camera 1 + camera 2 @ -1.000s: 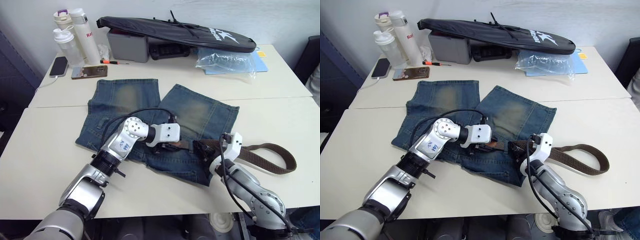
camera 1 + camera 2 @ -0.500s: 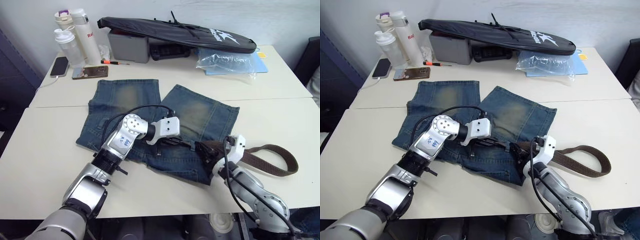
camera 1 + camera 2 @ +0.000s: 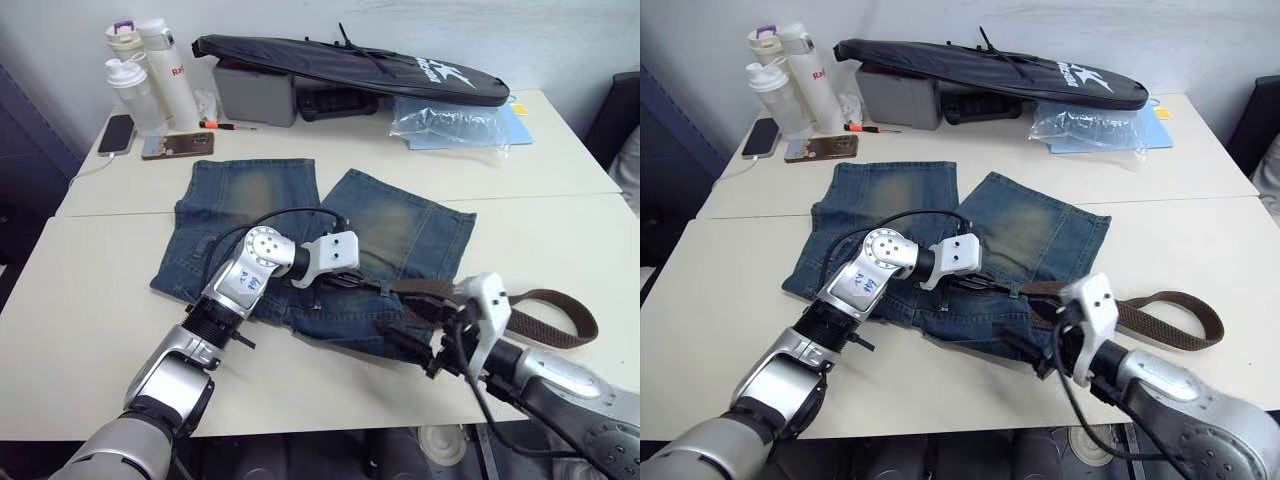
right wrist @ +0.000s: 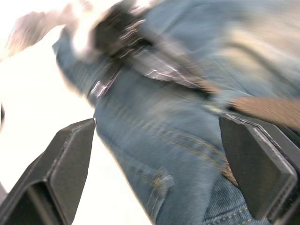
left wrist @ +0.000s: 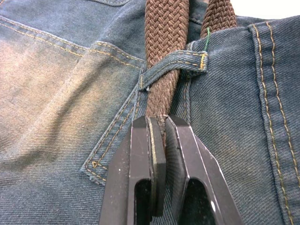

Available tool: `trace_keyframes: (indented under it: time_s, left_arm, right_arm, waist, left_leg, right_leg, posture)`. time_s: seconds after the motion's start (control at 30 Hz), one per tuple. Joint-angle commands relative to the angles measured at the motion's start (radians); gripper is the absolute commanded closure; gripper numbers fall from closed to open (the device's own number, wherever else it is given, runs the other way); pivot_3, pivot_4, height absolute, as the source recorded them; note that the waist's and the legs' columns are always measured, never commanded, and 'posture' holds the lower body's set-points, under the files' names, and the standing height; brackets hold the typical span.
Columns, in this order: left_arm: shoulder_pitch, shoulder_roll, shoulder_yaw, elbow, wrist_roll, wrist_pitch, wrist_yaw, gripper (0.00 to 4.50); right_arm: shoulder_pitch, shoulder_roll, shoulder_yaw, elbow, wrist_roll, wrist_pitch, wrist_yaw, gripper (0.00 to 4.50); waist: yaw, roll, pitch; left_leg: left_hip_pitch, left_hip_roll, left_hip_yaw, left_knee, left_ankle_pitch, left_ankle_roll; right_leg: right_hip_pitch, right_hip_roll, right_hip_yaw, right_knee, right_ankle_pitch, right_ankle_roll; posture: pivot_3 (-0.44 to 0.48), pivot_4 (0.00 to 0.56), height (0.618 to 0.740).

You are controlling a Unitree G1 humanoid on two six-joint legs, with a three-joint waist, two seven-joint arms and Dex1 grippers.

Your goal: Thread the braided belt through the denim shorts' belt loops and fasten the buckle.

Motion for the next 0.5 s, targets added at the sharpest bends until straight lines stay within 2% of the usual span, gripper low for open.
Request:
trace_keyframes:
  time_s: [0.03,0.23,0.3,0.37,0.4,0.43,0.5]
  left_arm:
    - [-0.011,-0.005,-0.004,-0.007,-0.006,-0.006,-0.011,4.50]
    - [-0.022,-0.007,0.000,0.001,-0.007,-0.011,-0.017,4.50]
    - [-0.020,-0.003,0.003,-0.006,-0.013,-0.017,-0.027,4.50]
    - [-0.015,0.000,0.005,-0.017,-0.021,-0.021,-0.038,4.50]
    - [-0.014,0.002,0.006,-0.021,-0.021,-0.020,-0.040,4.50]
    - [-0.013,0.005,0.008,-0.027,-0.023,-0.020,-0.043,4.50]
    - [-0.016,0.008,0.010,-0.030,-0.023,-0.029,-0.048,4.50]
  right_arm:
    - [-0.072,-0.065,0.145,-0.035,-0.156,0.021,0.094,0.04]
    - [-0.169,-0.118,0.404,0.103,-0.479,-0.010,0.189,0.04]
    - [-0.184,-0.119,0.433,0.143,-0.563,-0.033,0.198,1.01]
    - [-0.186,-0.115,0.424,0.156,-0.601,-0.048,0.210,1.77]
    - [-0.183,-0.120,0.417,0.160,-0.622,-0.053,0.214,2.31]
    - [-0.170,-0.135,0.411,0.162,-0.644,-0.065,0.227,2.63]
    - [-0.142,-0.145,0.388,0.170,-0.668,-0.081,0.243,3.59]
  waist:
    - [0.004,-0.001,0.001]
    - [0.003,-0.002,0.001]
    - [0.003,-0.002,0.001]
    - [0.004,-0.002,0.000]
    - [0.004,-0.002,0.000]
    - [0.004,-0.002,0.000]
    - [0.006,-0.002,0.000]
  left_leg:
    - [0.000,0.000,0.000,0.000,0.000,0.000]
    - [-0.002,0.000,0.000,0.001,0.000,0.000]
    - [-0.002,0.000,0.000,0.002,0.000,0.000]
    - [-0.001,0.000,0.000,0.002,0.000,0.000]
    - [-0.001,0.000,0.000,0.001,0.000,0.000]
    - [-0.001,0.000,0.000,0.001,0.000,0.000]
    - [-0.001,0.000,0.000,0.002,0.000,0.000]
  right_leg:
    - [0.000,0.000,0.000,0.000,0.000,0.000]
    - [0.000,0.000,0.000,0.002,0.001,0.002]
    - [0.000,0.000,0.000,0.002,0.001,0.002]
    - [0.000,0.000,0.000,0.001,0.001,0.002]
    - [0.000,0.000,0.000,0.001,0.001,0.002]
    - [0.000,0.000,0.000,0.001,0.001,0.002]
    - [0.000,0.000,0.000,0.002,0.001,0.002]
  posture:
    - [0.000,0.150,0.740]
    - [0.000,0.150,0.740]
    - [0.000,0.150,0.740]
    - [0.000,0.150,0.740]
    - [0.000,0.150,0.740]
    - [0.000,0.150,0.740]
    - [0.000,0.150,0.740]
